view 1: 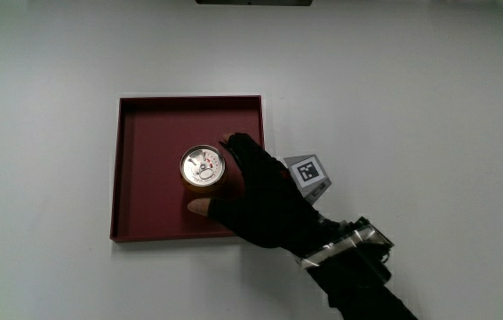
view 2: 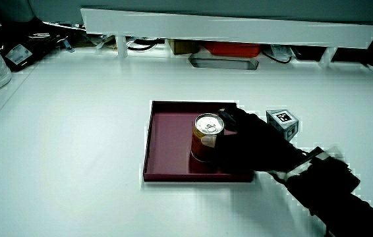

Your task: Place red bull into plate

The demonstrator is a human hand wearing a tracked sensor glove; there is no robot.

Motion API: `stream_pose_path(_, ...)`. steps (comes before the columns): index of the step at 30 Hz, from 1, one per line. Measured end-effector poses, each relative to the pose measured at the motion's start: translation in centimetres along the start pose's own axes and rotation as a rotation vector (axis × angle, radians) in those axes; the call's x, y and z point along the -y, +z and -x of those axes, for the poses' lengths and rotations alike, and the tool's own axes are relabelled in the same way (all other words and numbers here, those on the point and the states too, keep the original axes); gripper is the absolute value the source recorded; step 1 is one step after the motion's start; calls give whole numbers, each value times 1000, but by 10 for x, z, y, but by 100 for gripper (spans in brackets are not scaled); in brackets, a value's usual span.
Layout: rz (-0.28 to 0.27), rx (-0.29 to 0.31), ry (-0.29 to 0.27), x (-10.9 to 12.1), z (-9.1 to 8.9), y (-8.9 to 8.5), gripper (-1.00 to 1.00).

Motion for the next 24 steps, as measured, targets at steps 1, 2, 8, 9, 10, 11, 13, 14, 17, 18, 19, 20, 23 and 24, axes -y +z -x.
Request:
stream_pose_path(1, 21, -4, 19, 3, 6, 2, -87)
stream_pose_path(2, 30, 10, 10, 7, 9, 5, -91)
stream_pose_path(8, 115, 62, 43, 35, 45, 21, -100)
stream_pose_path(9, 129, 107, 25, 40, 49, 24, -100)
stream_pose_path(10, 135, 129, -4, 45, 53, 27, -100)
stream_pose_path(11, 149, 80, 21, 51, 59, 29, -100)
stream_pose_path(13, 161, 113, -29, 62, 65, 36, -100)
stream_pose_path(14, 166, 130, -54, 67, 68, 40, -100)
stream_pose_path(17, 175, 178, -12, 79, 67, 51, -100)
stream_pose_path(18, 177, 193, -62, 84, 69, 53, -100)
stream_pose_path(19, 191, 196, -11, 86, 66, 57, -100)
stream_pose_path(20, 189, 259, -70, 91, 61, 62, -100)
stream_pose_path(23, 190, 206, 71, 101, 59, 70, -100)
stream_pose_path(24, 183, 305, 94, 103, 53, 75, -100)
